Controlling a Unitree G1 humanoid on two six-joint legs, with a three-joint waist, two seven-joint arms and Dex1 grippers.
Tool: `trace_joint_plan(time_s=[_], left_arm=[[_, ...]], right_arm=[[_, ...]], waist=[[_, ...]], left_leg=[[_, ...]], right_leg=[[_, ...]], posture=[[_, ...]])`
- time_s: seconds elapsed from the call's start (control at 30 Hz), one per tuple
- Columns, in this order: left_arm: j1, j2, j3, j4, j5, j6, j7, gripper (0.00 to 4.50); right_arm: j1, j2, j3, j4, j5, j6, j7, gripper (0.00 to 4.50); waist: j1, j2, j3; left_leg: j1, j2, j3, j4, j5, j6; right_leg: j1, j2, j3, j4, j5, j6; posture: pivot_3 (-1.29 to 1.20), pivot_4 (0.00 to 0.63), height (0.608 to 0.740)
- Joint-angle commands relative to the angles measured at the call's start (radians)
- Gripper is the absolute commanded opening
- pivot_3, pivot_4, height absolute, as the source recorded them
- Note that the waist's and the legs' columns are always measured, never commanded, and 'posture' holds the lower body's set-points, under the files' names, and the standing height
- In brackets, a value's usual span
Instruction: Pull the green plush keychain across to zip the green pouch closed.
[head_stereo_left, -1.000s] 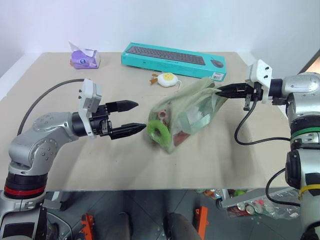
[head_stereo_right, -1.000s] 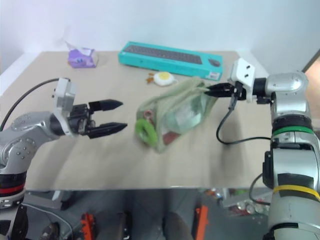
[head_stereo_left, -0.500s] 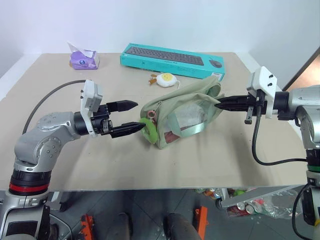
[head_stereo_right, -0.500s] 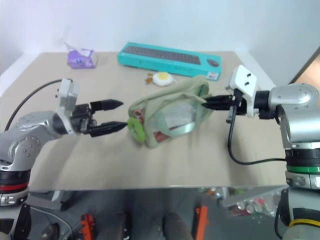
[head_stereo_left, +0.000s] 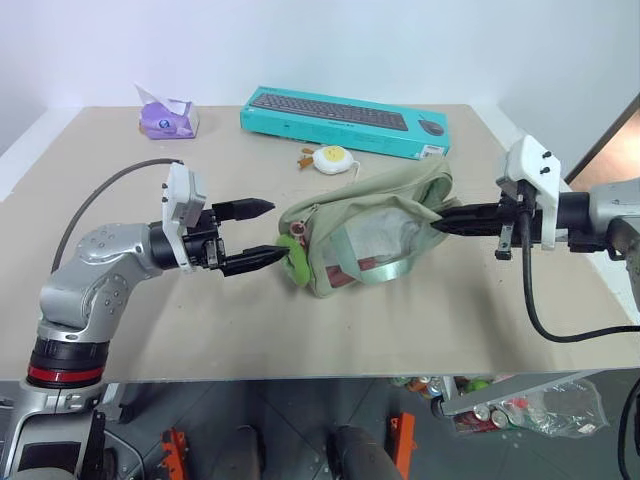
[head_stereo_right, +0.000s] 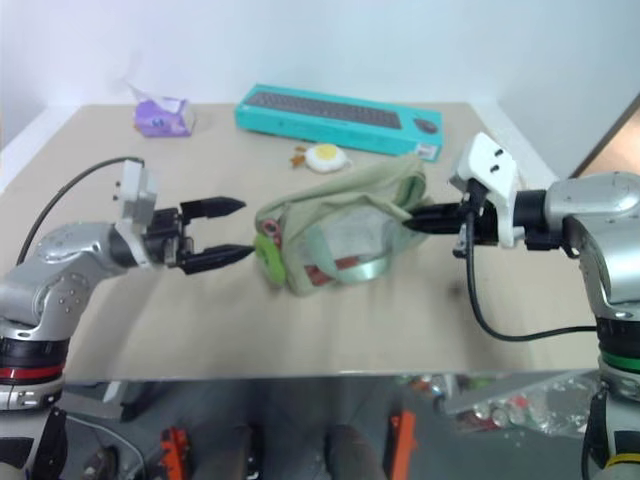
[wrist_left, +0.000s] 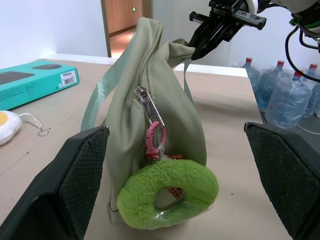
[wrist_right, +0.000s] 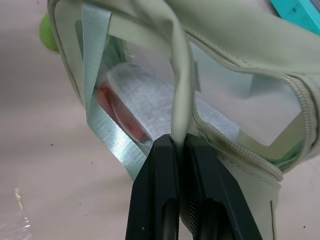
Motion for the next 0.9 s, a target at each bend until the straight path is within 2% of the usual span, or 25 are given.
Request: trace_joint_plan(time_s=[0.03, 0.37, 0.53, 0.67, 0.8, 0.9], left_arm=[[-0.029, -0.003, 0.008, -0.013, -0.002, -0.01, 0.004, 4.5], [-0.04, -0.008, 0.005, -0.004, -0.006, -0.001, 0.004, 4.5], [-0.041, -0.011, 0.001, -0.003, -0.004, -0.001, 0.004, 4.5], [-0.038, -0.012, -0.004, -0.013, -0.008, 0.004, 0.004, 4.5], [-0.039, -0.009, -0.005, -0.012, -0.009, 0.006, 0.003, 4.5], [-0.034, -0.009, -0.006, -0.019, -0.012, 0.009, 0.007, 4.5]], right_arm=[[-0.022, -0.038, -0.036, -0.033, 0.043, 0.014, 0.005, 0.17], [-0.045, -0.06, -0.05, -0.029, 0.105, 0.053, -0.021, 0.17], [0.029, -0.021, -0.039, -0.023, 0.073, -0.052, -0.057, 0.17], [0.035, 0.055, -0.031, 0.08, 0.011, -0.23, -0.106, 1.09], [0.009, 0.104, -0.036, 0.178, -0.029, -0.387, -0.116, 2.65], [-0.011, 0.112, -0.036, 0.263, -0.06, -0.485, -0.111, 3.66]], waist=[[0.0, 0.0, 0.0], [0.0, 0.0, 0.0], [0.0, 0.0, 0.0], [-0.001, -0.001, 0.0], [0.0, 0.0, 0.0], [0.001, 0.0, 0.0]], left_leg=[[0.0, 0.0, 0.0, 0.0, 0.0, 0.0], [0.0, 0.0, 0.0, 0.0, 0.0, 0.0], [0.0, 0.0, 0.0, 0.0, 0.0, 0.0], [0.0, 0.001, 0.0, 0.001, 0.0, 0.0], [0.0, 0.0, 0.0, 0.001, 0.0, 0.0], [-0.001, 0.0, 0.0, 0.001, 0.0, 0.0]], right_leg=[[0.0, 0.0, 0.0, 0.0, 0.0, 0.0], [0.0, 0.0, 0.0, 0.0, -0.002, 0.004], [0.0, 0.0, 0.0, 0.0, -0.003, 0.005], [0.0, 0.001, 0.0, 0.0, -0.003, 0.004], [0.0, 0.001, 0.001, 0.0, -0.002, 0.004], [0.0, 0.0, 0.001, 0.0, -0.002, 0.005]], posture=[[0.0, 0.15, 0.74], [0.0, 0.15, 0.74], [0.0, 0.15, 0.74], [0.0, 0.15, 0.74], [0.0, 0.15, 0.74], [0.0, 0.15, 0.74]])
